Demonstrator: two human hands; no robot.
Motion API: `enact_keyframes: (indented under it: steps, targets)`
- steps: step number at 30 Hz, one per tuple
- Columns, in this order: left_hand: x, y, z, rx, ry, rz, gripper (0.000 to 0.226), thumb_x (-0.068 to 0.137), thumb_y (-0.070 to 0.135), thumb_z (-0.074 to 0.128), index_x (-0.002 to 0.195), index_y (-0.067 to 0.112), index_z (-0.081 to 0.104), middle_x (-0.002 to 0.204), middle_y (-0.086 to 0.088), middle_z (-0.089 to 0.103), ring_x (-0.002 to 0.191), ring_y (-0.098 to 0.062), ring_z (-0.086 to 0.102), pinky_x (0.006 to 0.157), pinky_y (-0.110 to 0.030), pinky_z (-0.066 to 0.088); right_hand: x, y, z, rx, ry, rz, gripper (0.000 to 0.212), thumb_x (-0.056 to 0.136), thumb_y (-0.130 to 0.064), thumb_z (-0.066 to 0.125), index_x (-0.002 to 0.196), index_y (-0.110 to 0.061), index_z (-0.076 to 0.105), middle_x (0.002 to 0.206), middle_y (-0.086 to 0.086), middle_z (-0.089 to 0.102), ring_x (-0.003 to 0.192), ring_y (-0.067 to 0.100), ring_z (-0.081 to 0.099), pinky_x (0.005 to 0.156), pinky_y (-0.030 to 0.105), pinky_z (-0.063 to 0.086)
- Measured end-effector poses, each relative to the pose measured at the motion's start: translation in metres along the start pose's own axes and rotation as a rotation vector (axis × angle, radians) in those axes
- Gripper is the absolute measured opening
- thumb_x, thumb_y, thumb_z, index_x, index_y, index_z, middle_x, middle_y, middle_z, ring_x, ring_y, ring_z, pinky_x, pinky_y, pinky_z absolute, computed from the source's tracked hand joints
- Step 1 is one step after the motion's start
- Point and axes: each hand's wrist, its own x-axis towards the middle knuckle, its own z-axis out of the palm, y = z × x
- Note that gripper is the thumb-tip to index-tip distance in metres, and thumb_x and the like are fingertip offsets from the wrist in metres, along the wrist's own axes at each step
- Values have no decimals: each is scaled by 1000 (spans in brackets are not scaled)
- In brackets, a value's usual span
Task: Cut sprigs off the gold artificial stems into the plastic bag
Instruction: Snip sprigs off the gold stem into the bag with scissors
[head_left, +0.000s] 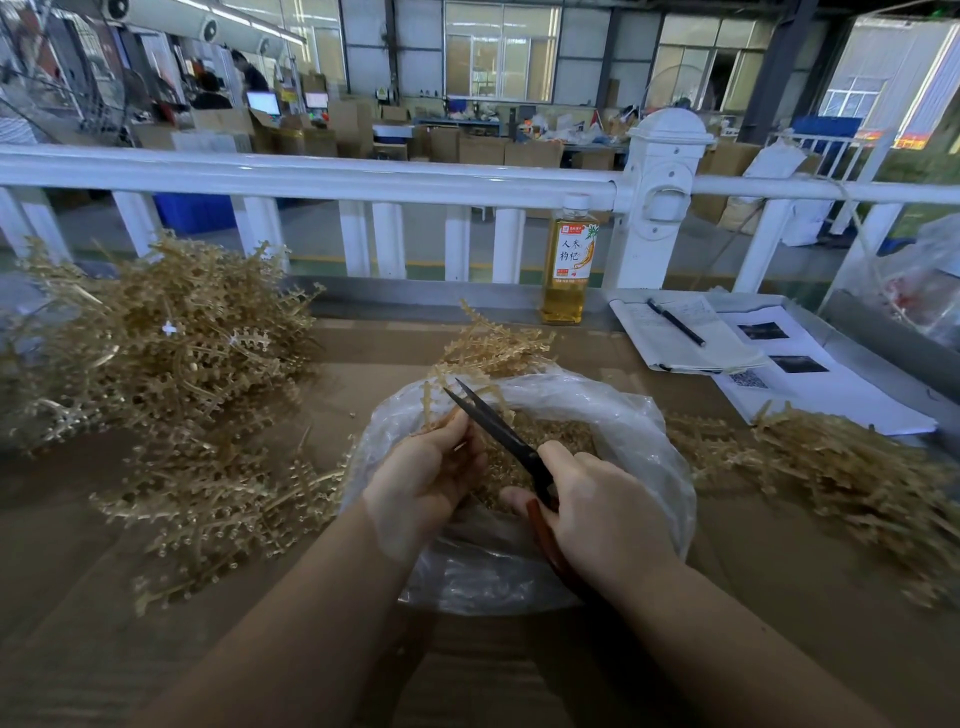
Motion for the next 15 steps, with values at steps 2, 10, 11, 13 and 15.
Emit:
enact_keyframes:
  steps: [2, 10, 11, 13, 15]
  targets:
    - [-1, 0, -1, -17, -3, -2, 16, 92, 7, 54, 80, 8, 63, 51, 0, 57, 45, -8, 58, 53, -21, 54, 0, 0, 2, 13, -14, 9, 42, 89, -66, 37, 103, -27, 46, 77, -8, 47, 72, 12, 46, 60, 22, 29]
    - [-2, 0, -1, -45, 1, -5, 24, 92, 6, 53, 73, 8, 69, 55, -1, 59, 42, -9, 57, 50, -20, 54, 0, -2, 5, -59, -35, -14, 43, 92, -62, 36, 104, -23, 47, 72, -6, 43, 70, 18, 56, 58, 25, 30]
    - [-3, 0, -1, -45, 2, -5, 23, 92, 5, 53, 75, 8, 69, 54, -1, 60, 42, -9, 57, 50, -20, 54, 0, -2, 4, -71, -35, -19, 43, 92, -62, 36, 104, -23, 48, 72, -5, 45, 71, 19, 58, 58, 25, 30]
    - [-3, 0, -1, -40, 5, -9, 20, 92, 5, 52, 78, 8, 67, 53, 0, 59, 43, -9, 56, 50, -20, 54, 1, -2, 4, -85, -38, -23, 43, 93, -61, 35, 106, -23, 49, 74, -4, 50, 72, 20, 59, 58, 26, 30]
    - [-2, 0, 0, -35, 11, -13, 18, 93, 6, 52, 80, 8, 65, 51, 1, 58, 44, -9, 55, 50, -19, 53, 1, -2, 3, -79, -46, -25, 44, 93, -61, 33, 107, -22, 49, 73, -5, 47, 70, 19, 57, 58, 26, 30]
